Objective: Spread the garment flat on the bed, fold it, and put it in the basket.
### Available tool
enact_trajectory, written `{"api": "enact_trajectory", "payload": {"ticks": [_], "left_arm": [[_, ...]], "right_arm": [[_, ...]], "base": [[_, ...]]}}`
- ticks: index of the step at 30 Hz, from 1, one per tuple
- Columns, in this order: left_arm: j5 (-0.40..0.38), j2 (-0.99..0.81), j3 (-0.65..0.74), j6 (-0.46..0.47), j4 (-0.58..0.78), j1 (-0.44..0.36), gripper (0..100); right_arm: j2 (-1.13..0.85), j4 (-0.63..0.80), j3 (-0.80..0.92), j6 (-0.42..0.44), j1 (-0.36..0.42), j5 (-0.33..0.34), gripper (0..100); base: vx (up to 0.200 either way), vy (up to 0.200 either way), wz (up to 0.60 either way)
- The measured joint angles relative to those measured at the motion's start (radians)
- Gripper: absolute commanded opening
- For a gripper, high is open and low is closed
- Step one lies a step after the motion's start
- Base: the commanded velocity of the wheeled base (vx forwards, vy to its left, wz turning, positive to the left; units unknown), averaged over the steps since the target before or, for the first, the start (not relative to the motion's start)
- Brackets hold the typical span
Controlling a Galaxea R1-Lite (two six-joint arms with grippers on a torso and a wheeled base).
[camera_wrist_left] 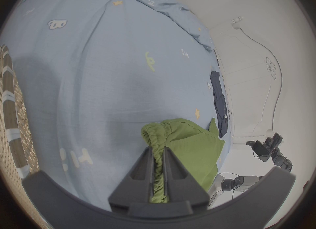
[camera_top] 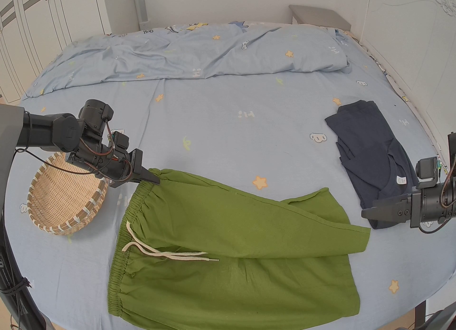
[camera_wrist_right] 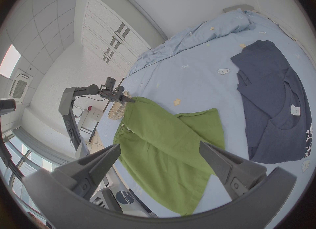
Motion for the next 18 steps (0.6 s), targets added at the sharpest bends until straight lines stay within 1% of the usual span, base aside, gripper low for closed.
{"api": "enact_trajectory", "payload": {"ticks": [3,8,11,13,18], "left_arm": [[0.000,-0.002,0.000,0.001,-0.002,0.000,0],[0.000,-0.003,0.002,0.001,-0.003,-0.001,0],[0.000,-0.002,0.003,0.001,-0.004,-0.003,0],[0.000,-0.002,0.003,0.001,-0.004,-0.003,0],[0.000,-0.002,0.002,0.001,-0.003,0.004,0]], "right_arm": [[0.036,-0.020,0.003,0.000,-0.033,0.001,100],[0.107,-0.048,0.036,-0.002,-0.132,0.007,100],[0.147,-0.069,0.057,-0.005,-0.173,0.008,100],[0.175,-0.093,0.069,-0.006,-0.190,0.008,100],[0.253,-0.201,0.125,-0.012,-0.226,0.008,100]], "base": [[0.000,0.000,0.00],[0.000,0.000,0.00],[0.000,0.000,0.00],[0.000,0.000,0.00],[0.000,0.000,0.00]]}}
